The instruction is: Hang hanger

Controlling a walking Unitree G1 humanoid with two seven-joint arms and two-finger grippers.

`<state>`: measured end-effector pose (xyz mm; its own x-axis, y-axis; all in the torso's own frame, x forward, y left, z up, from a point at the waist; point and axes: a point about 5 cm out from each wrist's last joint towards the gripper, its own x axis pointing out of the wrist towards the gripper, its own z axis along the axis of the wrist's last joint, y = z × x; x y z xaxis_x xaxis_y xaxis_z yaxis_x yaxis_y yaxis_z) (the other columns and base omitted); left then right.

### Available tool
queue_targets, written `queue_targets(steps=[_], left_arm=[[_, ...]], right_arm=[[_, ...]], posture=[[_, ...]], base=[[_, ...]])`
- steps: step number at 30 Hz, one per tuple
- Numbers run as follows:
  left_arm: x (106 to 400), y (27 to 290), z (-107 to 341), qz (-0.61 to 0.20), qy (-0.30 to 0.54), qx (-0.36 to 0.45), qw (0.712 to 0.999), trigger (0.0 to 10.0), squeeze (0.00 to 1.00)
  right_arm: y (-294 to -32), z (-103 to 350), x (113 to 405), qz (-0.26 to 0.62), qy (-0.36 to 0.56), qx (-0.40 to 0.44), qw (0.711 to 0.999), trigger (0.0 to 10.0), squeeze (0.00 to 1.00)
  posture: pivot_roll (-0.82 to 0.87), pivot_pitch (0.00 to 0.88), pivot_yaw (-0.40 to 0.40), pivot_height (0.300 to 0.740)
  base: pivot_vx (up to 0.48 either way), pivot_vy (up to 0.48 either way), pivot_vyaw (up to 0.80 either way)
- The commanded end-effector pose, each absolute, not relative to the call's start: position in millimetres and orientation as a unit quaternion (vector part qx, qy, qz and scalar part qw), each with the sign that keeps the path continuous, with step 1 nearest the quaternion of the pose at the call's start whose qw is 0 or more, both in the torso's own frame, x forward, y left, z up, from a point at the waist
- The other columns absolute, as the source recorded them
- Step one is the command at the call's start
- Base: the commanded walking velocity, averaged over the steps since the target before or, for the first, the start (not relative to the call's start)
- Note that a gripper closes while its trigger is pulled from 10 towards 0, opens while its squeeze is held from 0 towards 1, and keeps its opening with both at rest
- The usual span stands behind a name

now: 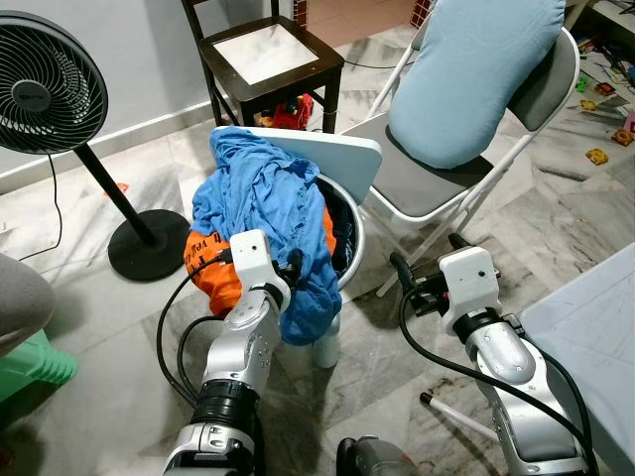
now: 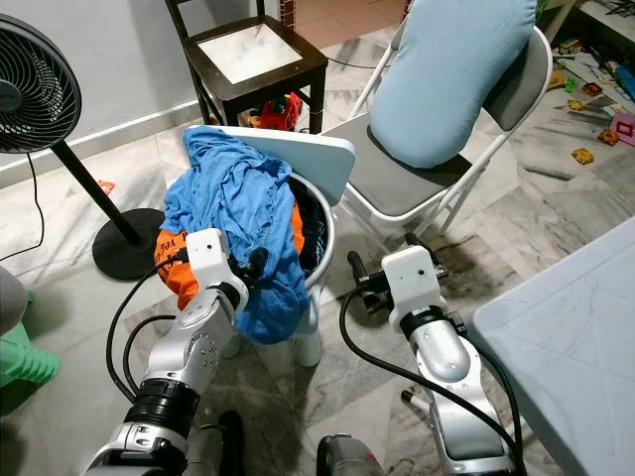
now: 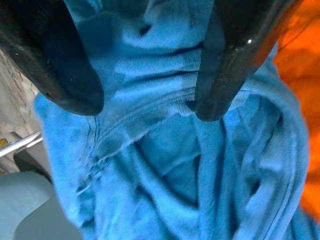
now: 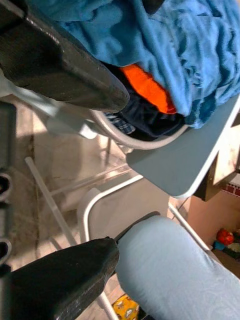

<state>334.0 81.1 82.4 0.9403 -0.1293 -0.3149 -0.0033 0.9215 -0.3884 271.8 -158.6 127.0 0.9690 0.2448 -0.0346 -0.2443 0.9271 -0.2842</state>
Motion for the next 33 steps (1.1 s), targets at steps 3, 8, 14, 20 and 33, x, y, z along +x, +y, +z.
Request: queue_targets(steps=[3,8,14,20,33], left_arm=[[340.4,60.6,96.4,-0.055,0.157,-0.211,0.963,10.0,1.00],[346.7,55.7,106.1,-0.078,0.128,-0.188,0.971,10.0,1.00],[352.0,60.2,101.8,-0.087,0.135,-0.181,0.970,10.0,0.00],[350.8,60.6,90.5,-0.098,0.163,-0.181,0.965,10.0,0.00],[341.5,48.8,104.9,-0.049,0.151,-0.203,0.966,10.0,0.00]], right_arm=[[-162.0,128.2,268.0,0.127,0.001,-0.146,0.981,10.0,0.00],[-160.4,129.1,268.7,0.123,0.000,-0.144,0.982,10.0,0.00],[-156.4,128.2,267.2,0.129,0.000,-0.143,0.981,10.0,0.00],[-158.2,129.7,267.6,0.128,-0.001,-0.146,0.981,10.0,0.00],[-156.4,127.5,266.7,0.129,0.002,-0.146,0.981,10.0,0.00]], posture=[[-0.17,0.234,-0.039,0.740],[-0.18,0.236,-0.036,0.740],[-0.18,0.237,-0.037,0.740],[-0.19,0.240,-0.039,0.740],[-0.17,0.242,-0.036,0.740]], base=[[0.000,0.000,0.00],[0.000,0.000,0.00],[0.000,0.000,0.00],[0.000,0.000,0.00],[0.000,0.000,0.00]])
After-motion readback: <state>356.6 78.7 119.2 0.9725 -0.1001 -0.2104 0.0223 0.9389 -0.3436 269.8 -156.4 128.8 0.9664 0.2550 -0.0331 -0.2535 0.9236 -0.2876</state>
